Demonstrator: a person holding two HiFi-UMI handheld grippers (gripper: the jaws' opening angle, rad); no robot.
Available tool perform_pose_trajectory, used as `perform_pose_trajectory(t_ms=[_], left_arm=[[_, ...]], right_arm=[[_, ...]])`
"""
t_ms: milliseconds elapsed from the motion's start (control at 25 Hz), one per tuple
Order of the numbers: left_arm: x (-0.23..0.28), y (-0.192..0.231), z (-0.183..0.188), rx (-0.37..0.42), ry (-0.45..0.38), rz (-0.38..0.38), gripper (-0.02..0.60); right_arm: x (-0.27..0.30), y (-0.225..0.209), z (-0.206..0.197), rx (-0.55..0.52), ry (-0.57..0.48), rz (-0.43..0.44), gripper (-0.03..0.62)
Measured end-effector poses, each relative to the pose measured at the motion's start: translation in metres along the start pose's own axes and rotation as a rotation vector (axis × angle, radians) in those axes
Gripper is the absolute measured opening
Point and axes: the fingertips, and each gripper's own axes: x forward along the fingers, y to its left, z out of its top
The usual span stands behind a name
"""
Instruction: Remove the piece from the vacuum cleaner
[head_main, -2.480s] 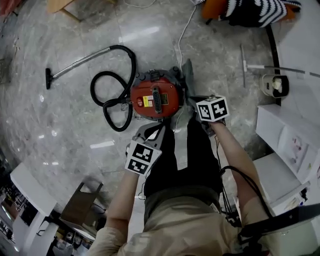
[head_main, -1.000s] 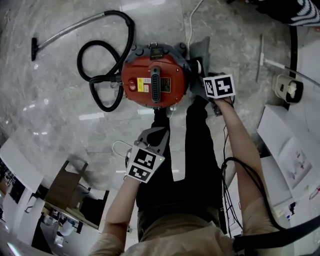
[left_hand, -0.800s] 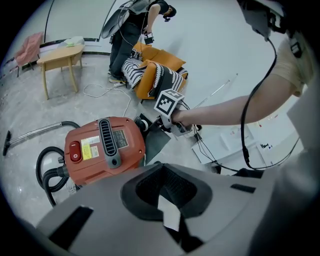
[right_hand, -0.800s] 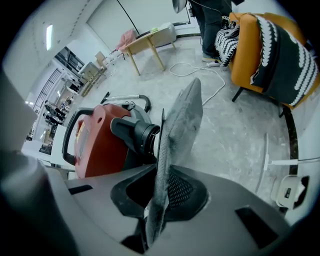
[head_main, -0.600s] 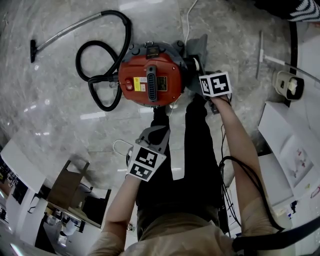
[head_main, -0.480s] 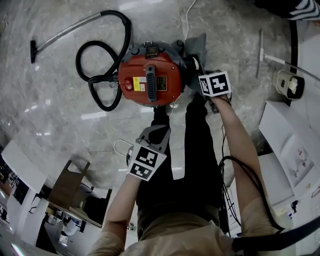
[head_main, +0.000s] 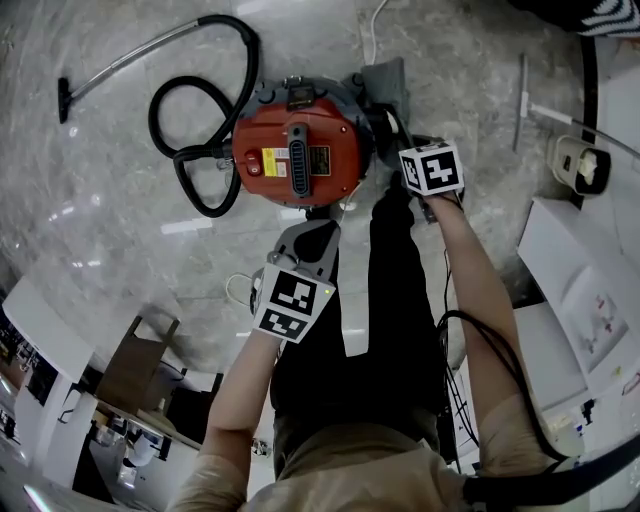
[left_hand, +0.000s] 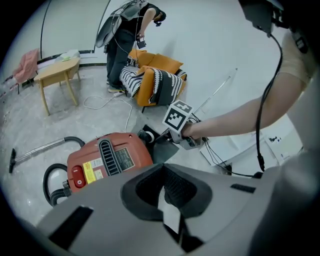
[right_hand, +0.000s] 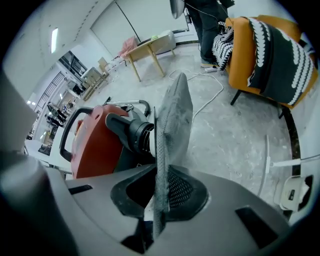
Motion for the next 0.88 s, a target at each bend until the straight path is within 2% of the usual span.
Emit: perform_pose_trajectory(t_ms=[200, 400, 600, 640, 720, 880], left_arm=[[0.003, 0.009, 0.012, 0.032, -0.011, 0.023, 0.003], [0.006, 0.013, 0.016, 0.036, -0.012, 0.028, 0.003], [0.011, 0.016, 0.014, 0.051, 0.01, 0.026, 0.003], [0.012, 0.018, 0.015, 0.058, 0.01, 0.028, 0.003], [0.012, 0.02, 0.018, 0.063, 0.007, 0.031, 0.003], [0.013, 0.017, 0.021, 0.06, 0.001, 0.014, 0.003]], right_arm=[[0.002, 0.002, -0.007, -0.211, 0.009, -0.084, 0.034], [0.001, -0.001, -0.006, -0.185, -0.015, -0.09, 0.034], [0.001, -0.003, -0.007, -0.317, -0.043, -0.144, 0.035], [0.001, -0.003, -0.008, -0.294, -0.053, -0.145, 0.034], [0.001, -0.002, -0.006, -0.12, -0.081, -0.105, 0.029], [0.002, 0.0, -0.004, 0.439, -0.119, 0.089, 0.021]])
